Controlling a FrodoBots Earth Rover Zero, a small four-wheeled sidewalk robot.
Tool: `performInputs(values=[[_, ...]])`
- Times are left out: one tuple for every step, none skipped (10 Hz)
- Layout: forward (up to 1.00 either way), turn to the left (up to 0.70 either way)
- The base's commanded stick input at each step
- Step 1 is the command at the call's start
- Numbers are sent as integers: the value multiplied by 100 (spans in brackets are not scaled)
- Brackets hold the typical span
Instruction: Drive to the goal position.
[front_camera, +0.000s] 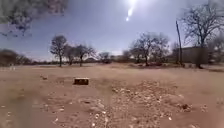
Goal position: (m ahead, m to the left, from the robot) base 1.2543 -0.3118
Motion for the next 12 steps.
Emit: performInputs(values=[[100, 0], [100, 0], [100, 0], [100, 0], [100, 0], [100, 0], [100, 0], [100, 0], [100, 0], [100, 0], [100, 0], [100, 0]])
